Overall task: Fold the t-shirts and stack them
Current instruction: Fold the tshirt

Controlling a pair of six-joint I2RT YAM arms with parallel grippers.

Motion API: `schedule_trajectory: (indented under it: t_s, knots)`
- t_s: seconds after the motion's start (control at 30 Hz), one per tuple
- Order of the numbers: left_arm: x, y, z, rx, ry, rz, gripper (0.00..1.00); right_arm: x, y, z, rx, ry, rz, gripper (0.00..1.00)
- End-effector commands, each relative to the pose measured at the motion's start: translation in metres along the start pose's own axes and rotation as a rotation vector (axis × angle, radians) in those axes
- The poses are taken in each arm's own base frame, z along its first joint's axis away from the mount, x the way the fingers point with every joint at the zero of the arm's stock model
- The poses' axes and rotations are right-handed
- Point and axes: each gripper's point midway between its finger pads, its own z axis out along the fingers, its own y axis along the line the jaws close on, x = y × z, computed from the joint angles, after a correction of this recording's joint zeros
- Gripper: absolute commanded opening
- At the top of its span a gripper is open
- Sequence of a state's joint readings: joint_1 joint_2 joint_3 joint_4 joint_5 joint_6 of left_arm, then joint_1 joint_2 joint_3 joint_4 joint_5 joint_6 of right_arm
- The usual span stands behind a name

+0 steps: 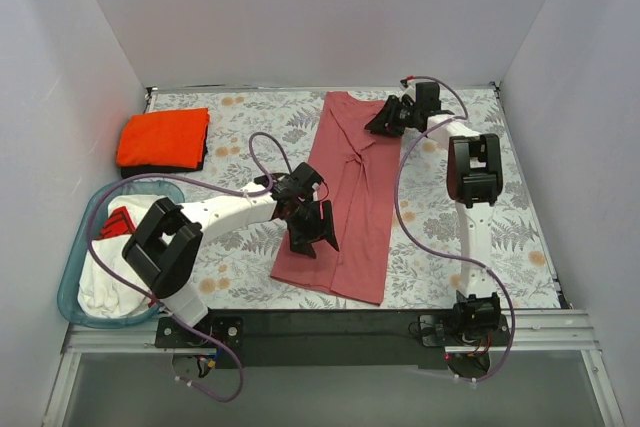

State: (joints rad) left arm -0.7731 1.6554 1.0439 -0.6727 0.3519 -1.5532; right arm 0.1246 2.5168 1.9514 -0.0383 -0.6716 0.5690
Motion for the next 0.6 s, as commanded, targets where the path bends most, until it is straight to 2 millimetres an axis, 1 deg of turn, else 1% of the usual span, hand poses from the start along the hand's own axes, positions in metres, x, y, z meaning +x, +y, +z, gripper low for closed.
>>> schedule_trajectory:
  t_s: [0.0,0.07,0.1,0.13,0.17,0.2,0.23,0.27,0.3,0.33,0.37,0.4,0.43,0.47,0.5,0.53,0.57]
  knots:
    - [-0.017,-0.019,-0.036,0.025,-0.138,0.019,0.62,-0.015,0.038,-0.066,0.049,-0.049,-0.084,0.41]
    - [-0.019,-0.015,-0.044,0.005,-0.175,0.015,0.62,-0.006,0.048,-0.086,0.085,-0.050,-0.102,0.41]
    - [-0.022,-0.010,-0.047,-0.018,-0.209,0.012,0.62,-0.006,0.072,-0.108,0.078,-0.075,-0.146,0.42]
    - [-0.020,-0.004,-0.054,-0.029,-0.228,0.008,0.62,0.025,0.063,-0.114,0.103,-0.025,-0.109,0.41]
    - [-0.019,0.001,-0.057,-0.044,-0.243,0.008,0.61,0.041,0.063,-0.124,0.117,-0.008,-0.101,0.41]
    - [-0.024,0.010,-0.060,-0.080,-0.285,0.004,0.61,0.048,0.086,-0.142,0.106,-0.027,-0.137,0.41]
    - [-0.021,0.015,-0.068,-0.092,-0.307,0.002,0.61,0.088,0.069,-0.147,0.142,0.039,-0.088,0.41]
    - [-0.020,0.026,-0.068,-0.122,-0.321,-0.006,0.61,0.097,0.086,-0.162,0.128,0.025,-0.117,0.40]
    - [-0.025,0.035,-0.072,-0.159,-0.364,-0.011,0.61,0.116,0.090,-0.165,0.129,0.051,-0.120,0.40]
    - [-0.023,0.044,-0.074,-0.185,-0.375,-0.015,0.61,0.156,0.074,-0.169,0.161,0.113,-0.075,0.39]
    - [-0.021,0.051,-0.078,-0.199,-0.393,-0.020,0.61,0.165,0.087,-0.179,0.147,0.101,-0.105,0.38]
    - [-0.020,0.057,-0.080,-0.214,-0.405,-0.024,0.61,0.187,0.090,-0.179,0.145,0.138,-0.112,0.38]
    - [-0.021,0.066,-0.082,-0.251,-0.428,-0.030,0.61,0.213,0.080,-0.182,0.170,0.174,-0.090,0.37]
    - [-0.019,0.073,-0.084,-0.264,-0.437,-0.035,0.61,0.223,0.084,-0.187,0.166,0.176,-0.100,0.37]
    - [-0.019,0.076,-0.085,-0.274,-0.448,-0.042,0.61,0.234,0.084,-0.187,0.168,0.196,-0.107,0.36]
    - [-0.018,0.079,-0.086,-0.280,-0.450,-0.044,0.61,0.240,0.078,-0.188,0.185,0.201,-0.108,0.36]
    - [-0.017,0.083,-0.086,-0.287,-0.455,-0.049,0.61,0.252,0.070,-0.189,0.197,0.227,-0.107,0.35]
